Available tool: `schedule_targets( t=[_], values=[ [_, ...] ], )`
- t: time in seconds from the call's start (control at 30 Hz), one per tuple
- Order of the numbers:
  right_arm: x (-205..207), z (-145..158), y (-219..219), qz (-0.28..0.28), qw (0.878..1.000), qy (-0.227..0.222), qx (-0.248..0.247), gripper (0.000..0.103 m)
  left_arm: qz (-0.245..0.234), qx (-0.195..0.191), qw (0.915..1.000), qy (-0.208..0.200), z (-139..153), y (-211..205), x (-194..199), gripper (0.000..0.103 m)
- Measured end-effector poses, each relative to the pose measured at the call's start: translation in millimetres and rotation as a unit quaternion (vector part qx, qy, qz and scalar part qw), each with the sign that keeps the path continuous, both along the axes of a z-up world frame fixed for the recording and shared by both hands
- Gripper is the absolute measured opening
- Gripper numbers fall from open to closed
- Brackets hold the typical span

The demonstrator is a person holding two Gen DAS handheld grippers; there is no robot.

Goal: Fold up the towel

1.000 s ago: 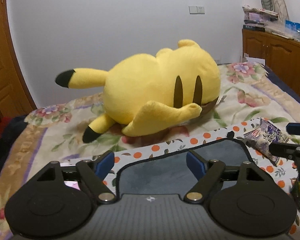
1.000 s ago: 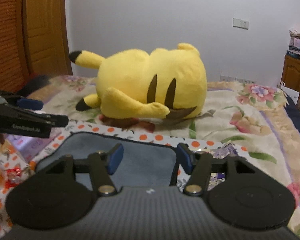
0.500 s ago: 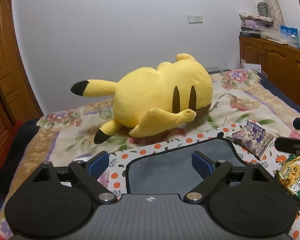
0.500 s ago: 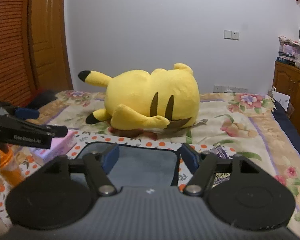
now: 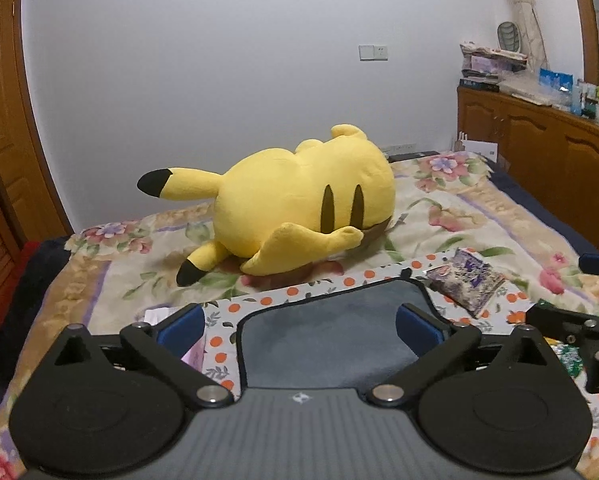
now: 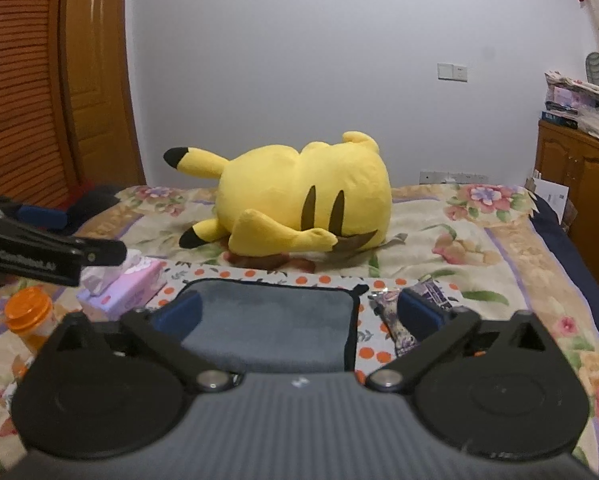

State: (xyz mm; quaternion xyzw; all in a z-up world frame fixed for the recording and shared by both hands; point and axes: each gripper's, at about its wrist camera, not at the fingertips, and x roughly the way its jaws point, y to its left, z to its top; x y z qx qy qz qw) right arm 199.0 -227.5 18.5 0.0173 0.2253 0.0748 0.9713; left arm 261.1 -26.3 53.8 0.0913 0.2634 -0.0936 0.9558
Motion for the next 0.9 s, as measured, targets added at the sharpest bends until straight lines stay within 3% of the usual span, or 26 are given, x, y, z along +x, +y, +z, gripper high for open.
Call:
schedule_targets(
  t=[0.47, 0.9],
  values=[
    [-52, 34, -5, -0.024, 1.000, -0.009, -0.007, 0.103, -0.006, 0.005, 1.0000, 0.002, 34, -4, -55, 0.103],
    [-94, 51, -13, -0.033, 0.999, -0.026, -0.007, 0.103, -0.002, 0.010, 0.9999, 0.002, 42, 3, -113, 0.103]
  ],
)
